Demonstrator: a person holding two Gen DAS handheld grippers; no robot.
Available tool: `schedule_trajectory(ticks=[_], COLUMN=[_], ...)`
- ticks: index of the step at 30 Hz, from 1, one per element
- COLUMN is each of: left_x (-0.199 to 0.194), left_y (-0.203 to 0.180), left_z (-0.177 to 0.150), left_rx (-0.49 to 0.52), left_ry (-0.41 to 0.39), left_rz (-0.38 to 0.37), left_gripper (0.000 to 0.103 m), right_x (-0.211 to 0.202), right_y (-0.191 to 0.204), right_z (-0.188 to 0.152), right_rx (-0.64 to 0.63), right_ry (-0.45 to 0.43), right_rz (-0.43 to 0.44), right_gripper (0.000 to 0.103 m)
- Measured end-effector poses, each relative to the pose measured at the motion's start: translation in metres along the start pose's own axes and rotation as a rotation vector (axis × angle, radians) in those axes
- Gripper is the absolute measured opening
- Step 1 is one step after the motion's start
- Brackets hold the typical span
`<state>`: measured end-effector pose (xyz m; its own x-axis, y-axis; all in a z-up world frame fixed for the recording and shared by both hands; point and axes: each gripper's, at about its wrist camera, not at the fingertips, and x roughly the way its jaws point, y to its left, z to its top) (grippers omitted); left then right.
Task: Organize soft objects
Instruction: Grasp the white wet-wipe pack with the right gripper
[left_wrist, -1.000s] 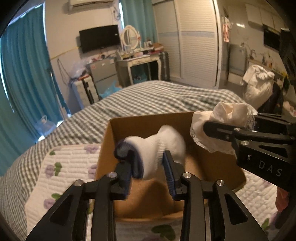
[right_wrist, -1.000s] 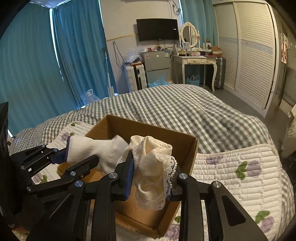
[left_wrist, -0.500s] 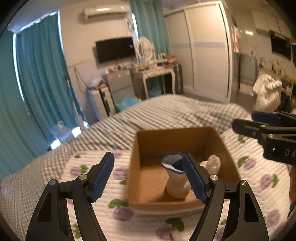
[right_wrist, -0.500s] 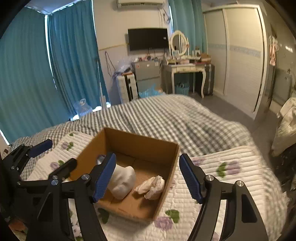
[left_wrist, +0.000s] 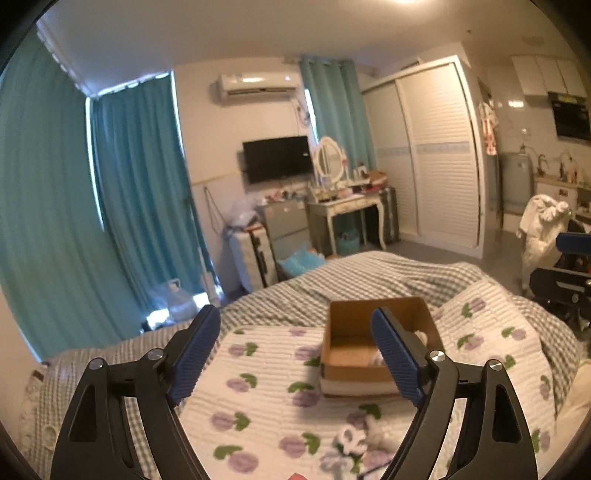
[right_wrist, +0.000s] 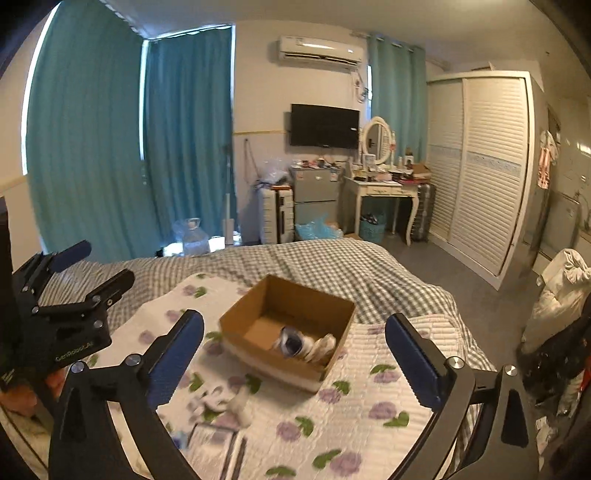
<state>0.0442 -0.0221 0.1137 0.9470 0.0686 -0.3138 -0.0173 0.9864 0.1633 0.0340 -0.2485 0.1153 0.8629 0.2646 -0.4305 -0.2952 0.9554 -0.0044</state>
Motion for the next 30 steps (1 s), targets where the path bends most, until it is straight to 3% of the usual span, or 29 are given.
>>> schedule_trajectory(ticks=[4,7,10,12,14,18,25,30], left_x=[-0.013,-0.01,-0.004,-0.003,-0.002,0.003,0.005,0.007], left_y=[0.004,0.007,0.008,0.005,0.009,0.013,0.008,0.006], left_z=[-0.033,-0.066,-0.101,-0.123,-0.138,-0.16,-0.192,-0.206], left_rx=[-0.006,-0.039,-0.065,-0.061,-0.091,-0.107,-0.089,-0.075], left_ry=[0.045,0.125,0.203,0.239,0.244,0.277,0.341,0.374], left_rz=[-0.022,-0.072,-0.085,-0.054,-0.04,-0.046,-0.091,-0.103], left_gripper=[0.085,0.085,0.085,0.085,0.085,0.085,0.085,0.085], right_x=[-0.018,-0.017,0.001,0.016,0.031,0.057,0.094,0.112], right_y=[0.017,0.03,0.04,0.047,0.057,0.077,0.113,0.114], right_z=[-0.032,-0.066,-0.1,-0.121,-0.152,-0.197,-0.232,-0.24], right_rx=[-0.017,-0.018,-0.006,0.005,0.006,-0.004,-0.098,-0.092], right_ry=[0.014,0.044,0.104,0.148,0.187,0.293,0.405,0.418], right_rz=[0.023,0.053,0.079,0.094,0.076,0.132,0.126,0.116], right_gripper=[0.103,0.103,0.103,0.103,0.103,0.103,0.103,0.103])
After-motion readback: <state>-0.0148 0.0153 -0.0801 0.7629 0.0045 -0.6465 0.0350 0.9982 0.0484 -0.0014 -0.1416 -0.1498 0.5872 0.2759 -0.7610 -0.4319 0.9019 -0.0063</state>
